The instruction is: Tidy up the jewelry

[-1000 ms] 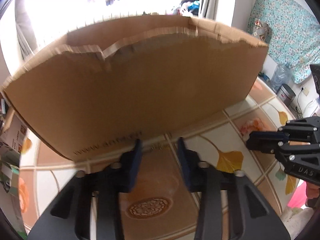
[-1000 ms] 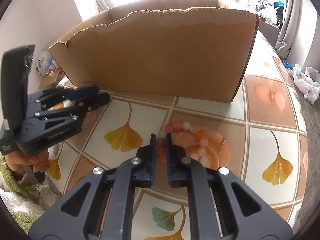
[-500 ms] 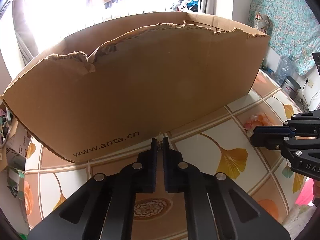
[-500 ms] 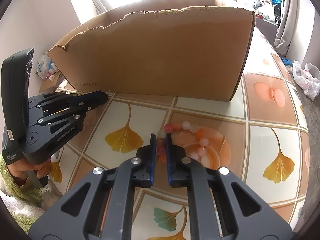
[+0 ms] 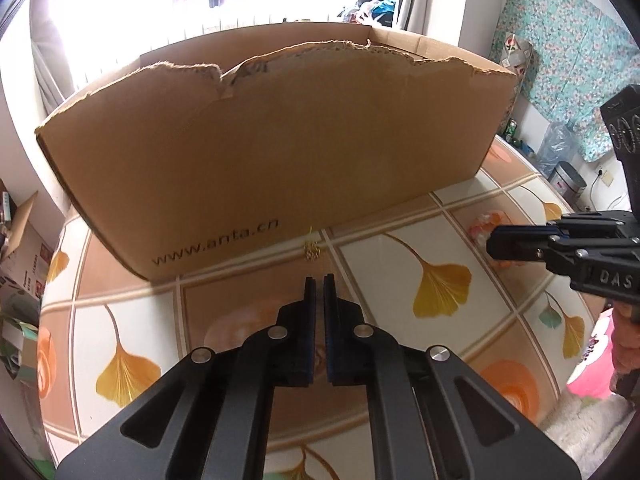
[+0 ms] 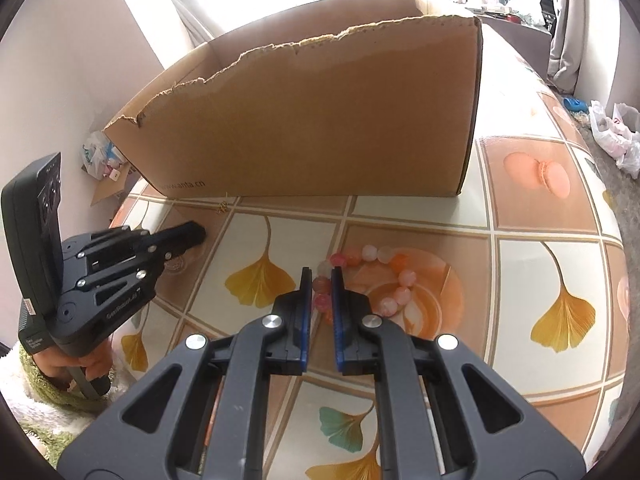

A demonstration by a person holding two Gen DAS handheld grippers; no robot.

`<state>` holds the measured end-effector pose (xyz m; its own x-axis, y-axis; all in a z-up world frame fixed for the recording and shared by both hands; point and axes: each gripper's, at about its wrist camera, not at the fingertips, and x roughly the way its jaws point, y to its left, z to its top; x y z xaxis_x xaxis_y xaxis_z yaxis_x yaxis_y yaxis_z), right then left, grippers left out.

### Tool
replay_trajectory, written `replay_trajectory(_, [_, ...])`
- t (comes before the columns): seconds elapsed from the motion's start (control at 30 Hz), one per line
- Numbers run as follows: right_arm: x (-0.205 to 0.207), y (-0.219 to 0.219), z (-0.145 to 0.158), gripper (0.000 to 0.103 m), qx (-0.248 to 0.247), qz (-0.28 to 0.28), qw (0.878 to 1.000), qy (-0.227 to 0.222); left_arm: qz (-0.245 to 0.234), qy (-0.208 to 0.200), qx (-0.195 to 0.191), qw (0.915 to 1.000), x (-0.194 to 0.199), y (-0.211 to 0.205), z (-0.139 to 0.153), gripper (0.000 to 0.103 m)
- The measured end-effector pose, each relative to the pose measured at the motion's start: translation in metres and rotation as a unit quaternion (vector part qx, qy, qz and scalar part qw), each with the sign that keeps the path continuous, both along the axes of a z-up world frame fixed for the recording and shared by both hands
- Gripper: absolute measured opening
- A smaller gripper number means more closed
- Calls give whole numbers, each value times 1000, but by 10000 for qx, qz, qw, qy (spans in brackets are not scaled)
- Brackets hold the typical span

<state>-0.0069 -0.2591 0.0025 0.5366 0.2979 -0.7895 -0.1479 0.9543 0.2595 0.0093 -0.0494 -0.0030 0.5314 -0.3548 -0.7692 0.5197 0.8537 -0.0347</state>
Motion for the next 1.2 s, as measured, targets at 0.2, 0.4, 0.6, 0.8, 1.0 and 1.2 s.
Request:
replay_trajectory(0.2, [2, -3, -2, 8, 55, -13, 10000, 70, 157, 143, -258, 9994, 13, 2, 4, 15])
replay_trajectory(0.4, [7, -7, -4, 8, 93, 13, 9999, 100, 221, 154, -345, 9990, 27, -6, 2, 19])
replay_trajectory(0.6, [11, -13, -6, 8, 121, 4, 9998, 136, 277, -45, -91, 9996, 27, -21, -2, 19])
replay_trajectory(0.8, [11, -13, -7, 8, 165, 6, 9998, 110, 278, -200, 241, 9991, 24, -32, -2, 5])
replay_trajectory(1.0, [9, -15, -7, 8, 199, -5, 9998, 82, 236, -55, -57, 9997, 24, -24, -1, 3])
replay_trajectory(1.2, [4, -28, 0, 8, 519, -86, 9986, 13, 302, 104, -392, 9987, 18, -5, 6, 3])
